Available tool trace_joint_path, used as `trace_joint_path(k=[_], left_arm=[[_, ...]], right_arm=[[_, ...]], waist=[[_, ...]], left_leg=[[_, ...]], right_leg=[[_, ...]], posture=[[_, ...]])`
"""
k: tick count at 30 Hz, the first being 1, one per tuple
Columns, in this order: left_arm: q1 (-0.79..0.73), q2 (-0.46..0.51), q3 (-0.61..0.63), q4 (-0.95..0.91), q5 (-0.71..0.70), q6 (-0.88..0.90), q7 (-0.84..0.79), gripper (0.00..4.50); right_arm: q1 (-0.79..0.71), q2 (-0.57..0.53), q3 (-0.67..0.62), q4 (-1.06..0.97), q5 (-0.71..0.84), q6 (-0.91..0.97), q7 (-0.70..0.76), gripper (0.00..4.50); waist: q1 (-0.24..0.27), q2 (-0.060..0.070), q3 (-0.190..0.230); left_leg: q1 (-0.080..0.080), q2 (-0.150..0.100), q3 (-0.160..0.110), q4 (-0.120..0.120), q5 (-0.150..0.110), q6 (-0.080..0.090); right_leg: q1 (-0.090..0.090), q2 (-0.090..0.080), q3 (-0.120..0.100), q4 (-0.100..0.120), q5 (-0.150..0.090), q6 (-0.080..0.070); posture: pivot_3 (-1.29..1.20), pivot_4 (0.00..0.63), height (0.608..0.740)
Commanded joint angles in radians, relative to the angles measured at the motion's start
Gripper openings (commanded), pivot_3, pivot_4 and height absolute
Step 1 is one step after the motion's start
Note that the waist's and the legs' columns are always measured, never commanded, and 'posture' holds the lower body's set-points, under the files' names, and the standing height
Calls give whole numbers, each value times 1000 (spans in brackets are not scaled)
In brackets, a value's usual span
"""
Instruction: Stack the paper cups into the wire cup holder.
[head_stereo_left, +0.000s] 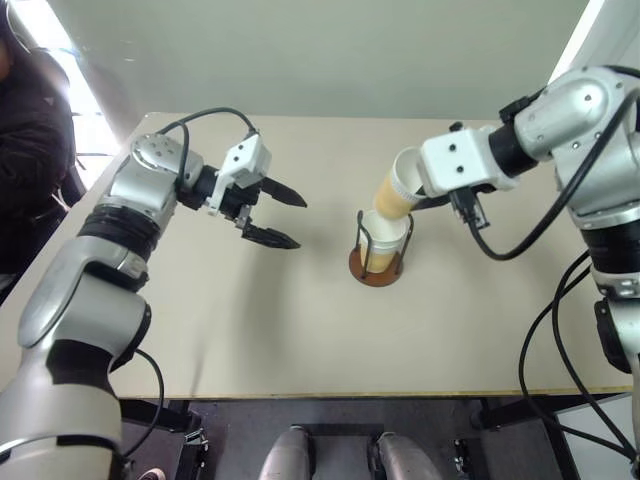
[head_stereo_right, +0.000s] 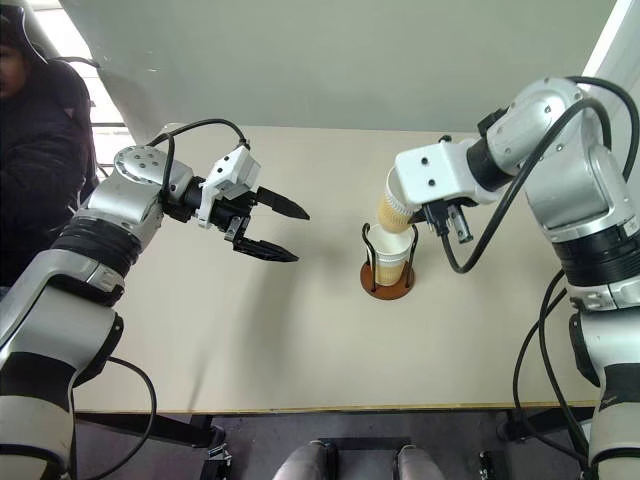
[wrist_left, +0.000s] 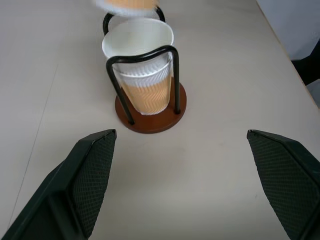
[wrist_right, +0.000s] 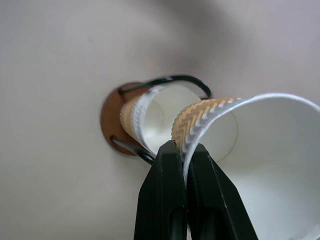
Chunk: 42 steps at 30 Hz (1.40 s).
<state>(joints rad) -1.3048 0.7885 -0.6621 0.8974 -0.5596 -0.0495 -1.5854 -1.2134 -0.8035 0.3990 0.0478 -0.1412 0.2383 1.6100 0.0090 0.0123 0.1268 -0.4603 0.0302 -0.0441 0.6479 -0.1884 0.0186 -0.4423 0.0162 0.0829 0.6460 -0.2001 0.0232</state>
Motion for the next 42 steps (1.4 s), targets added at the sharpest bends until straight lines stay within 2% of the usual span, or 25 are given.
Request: trace_joint_path(k=[1,12,22,27,34,39,42], left_arm=[[-15,19,20,-35,-16,12,-29,4500],[-2,32,23,-47,-21,16,-29,4500],[5,45,25,-103,-32,47,-29,4500],[2,46,32,-134,-33,76,-29,4500],[-3,48,39,-153,-35,101,-29,4500],[3,52,67,-149,-35,119,-29,4500],[13,53,90,-131,-28,120,-29,4500]], right_arm=[[7,-14,-3,-33,3,-6,4,42],[-5,24,10,66,-44,-94,-35,42],[25,53,19,56,-47,-90,-26,42],[45,70,13,24,-26,-24,-19,1425],[33,93,-31,25,4,86,-48,1425],[14,94,-146,-5,132,361,-78,1425],[47,50,-192,-38,185,436,-90,1425]], waist=[[0,0,0],[-3,0,0],[-4,0,0],[-5,0,0],[-6,0,0],[-5,0,0],[-3,0,0]], left_leg=[[0,0,-1,0,0,0],[0,0,0,0,3,-1],[0,0,-1,0,4,-1],[0,0,-1,0,4,-2],[0,0,-1,0,5,-2],[0,0,-1,0,7,-2],[0,0,-1,0,7,-3]], right_leg=[[0,0,0,0,0,1],[0,0,0,1,0,-2],[0,0,-1,1,1,-2],[0,0,-1,1,1,-2],[0,0,-1,2,1,-3],[0,0,0,2,-1,-5],[0,0,-1,2,-1,-7]], posture=[[0,150,740],[0,150,740],[0,150,740],[0,150,740],[0,150,740],[0,150,740],[0,150,740]])
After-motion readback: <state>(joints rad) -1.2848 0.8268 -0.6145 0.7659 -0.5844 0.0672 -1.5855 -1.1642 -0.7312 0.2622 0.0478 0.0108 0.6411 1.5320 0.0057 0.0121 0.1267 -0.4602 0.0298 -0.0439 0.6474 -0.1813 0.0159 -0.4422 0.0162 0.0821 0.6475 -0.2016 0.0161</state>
